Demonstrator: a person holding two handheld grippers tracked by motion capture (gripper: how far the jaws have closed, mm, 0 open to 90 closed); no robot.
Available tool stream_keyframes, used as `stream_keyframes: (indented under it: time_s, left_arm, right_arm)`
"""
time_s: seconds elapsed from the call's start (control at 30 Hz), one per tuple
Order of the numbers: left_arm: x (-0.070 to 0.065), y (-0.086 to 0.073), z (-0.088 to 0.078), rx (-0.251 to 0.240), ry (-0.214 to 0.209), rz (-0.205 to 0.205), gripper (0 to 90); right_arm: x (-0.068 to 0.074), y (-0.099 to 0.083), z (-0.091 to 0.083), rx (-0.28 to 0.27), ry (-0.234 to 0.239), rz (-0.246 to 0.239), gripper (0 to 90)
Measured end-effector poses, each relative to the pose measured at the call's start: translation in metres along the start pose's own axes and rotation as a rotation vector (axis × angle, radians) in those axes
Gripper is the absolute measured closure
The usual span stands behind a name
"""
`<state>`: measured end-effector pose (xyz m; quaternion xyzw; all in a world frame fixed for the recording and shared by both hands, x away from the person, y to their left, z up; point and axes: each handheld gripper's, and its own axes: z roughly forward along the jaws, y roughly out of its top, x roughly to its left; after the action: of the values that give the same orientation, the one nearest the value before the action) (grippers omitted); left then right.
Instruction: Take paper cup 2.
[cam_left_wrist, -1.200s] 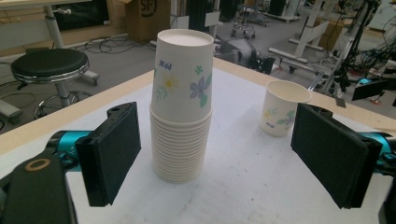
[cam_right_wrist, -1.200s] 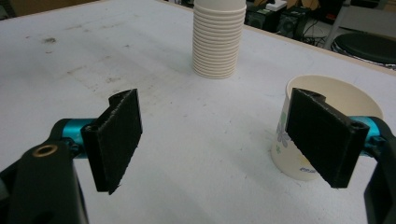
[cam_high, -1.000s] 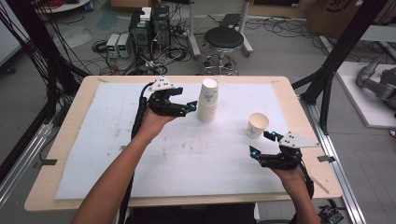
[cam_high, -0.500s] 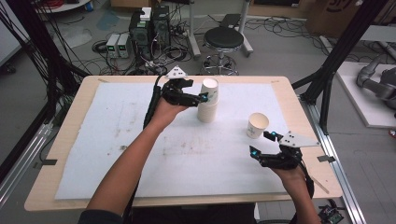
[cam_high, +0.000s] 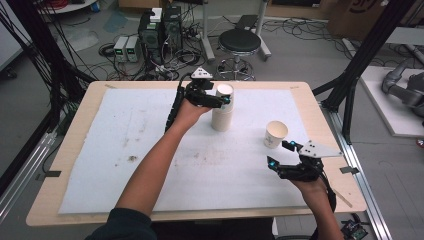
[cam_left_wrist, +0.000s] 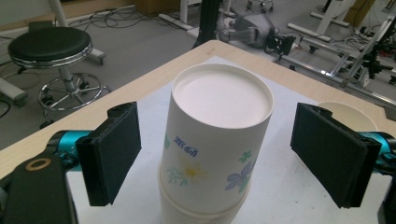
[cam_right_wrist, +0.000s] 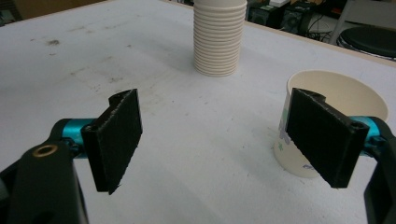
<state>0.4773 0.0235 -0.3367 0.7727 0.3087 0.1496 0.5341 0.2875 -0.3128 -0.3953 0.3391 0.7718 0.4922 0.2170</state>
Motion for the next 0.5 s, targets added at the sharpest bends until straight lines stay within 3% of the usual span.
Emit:
stream_keyframes:
  time_s: [0.27,0.5]
  left_arm:
    - [0.001,-0.003,0.017,-0.003,0.002,0.0,18.3]
    - [0.0,-0.001,0.022,-0.006,0.0,0.008,28.6]
  right_arm:
    - [-0.001,0.001,-0.001,-0.012,0.001,-0.001,19.0]
    - [-0.002,0.001,-0.004,-0.016,0.0,0.006,19.0]
